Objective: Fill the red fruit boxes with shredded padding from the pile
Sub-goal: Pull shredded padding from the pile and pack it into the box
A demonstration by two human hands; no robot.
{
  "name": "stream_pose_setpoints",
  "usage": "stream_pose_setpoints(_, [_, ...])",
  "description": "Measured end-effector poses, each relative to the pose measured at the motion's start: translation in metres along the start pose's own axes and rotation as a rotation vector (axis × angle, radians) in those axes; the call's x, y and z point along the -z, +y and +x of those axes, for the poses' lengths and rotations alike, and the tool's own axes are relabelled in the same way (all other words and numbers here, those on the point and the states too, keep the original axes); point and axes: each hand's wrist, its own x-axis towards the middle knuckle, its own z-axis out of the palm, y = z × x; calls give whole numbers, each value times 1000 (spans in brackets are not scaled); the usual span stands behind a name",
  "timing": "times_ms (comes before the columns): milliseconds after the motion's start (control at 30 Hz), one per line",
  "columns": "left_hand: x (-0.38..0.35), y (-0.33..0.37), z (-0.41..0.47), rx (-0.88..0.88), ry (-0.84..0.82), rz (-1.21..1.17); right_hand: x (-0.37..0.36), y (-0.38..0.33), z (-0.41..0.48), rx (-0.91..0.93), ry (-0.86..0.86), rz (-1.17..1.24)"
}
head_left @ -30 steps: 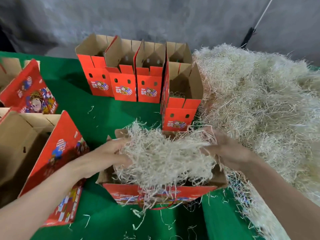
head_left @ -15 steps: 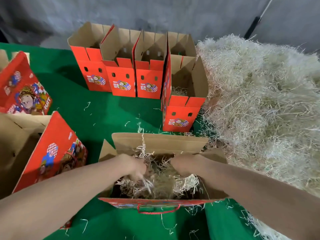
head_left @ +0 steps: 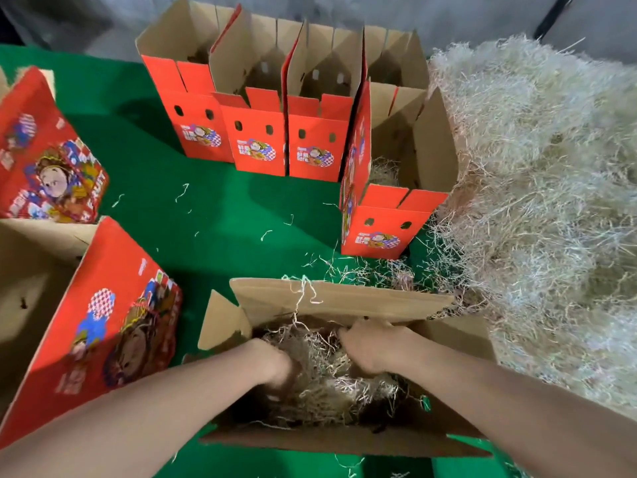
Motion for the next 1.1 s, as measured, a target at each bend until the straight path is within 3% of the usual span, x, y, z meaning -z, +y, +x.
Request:
stream_pose_setpoints(100, [9, -1, -11, -14, 102, -11, 25, -10, -27, 50, 183, 171])
stream_pose_setpoints(267, [10, 1, -20, 13, 181, 2, 45, -37, -49, 87, 933, 558])
stream_pose_setpoints(333, [8, 4, -26, 19, 173, 25, 45, -43, -51, 80, 1094, 715])
stream_pose_setpoints(500, [4, 10, -30, 56, 242, 55, 59, -47, -36, 11, 997, 706])
stream_pose_setpoints(700, [1, 4, -41, 93, 196, 43, 47, -48, -39, 147, 1259, 871])
stream_pose_setpoints(800, [-2, -3, -46, 85, 145, 92, 42, -42, -52, 367, 1319, 903])
stream_pose_setpoints(867, [-2, -9, -50, 72, 111, 117, 36, -33, -58, 505, 1145, 745])
stream_pose_setpoints(900, [-1, -11, -54, 63, 111, 116, 30, -28, -60, 496, 910, 628])
stream_pose_setpoints(1000, [4, -17, -60, 85, 103, 133, 5, -9, -46, 204, 74, 196])
stream_pose_setpoints(1033, [5, -18, -60, 85, 96, 161, -1, -4, -39, 128, -59, 106])
stream_pose_setpoints(1100, [10, -14, -60, 99, 56, 232, 1, -3, -23, 80, -99, 45])
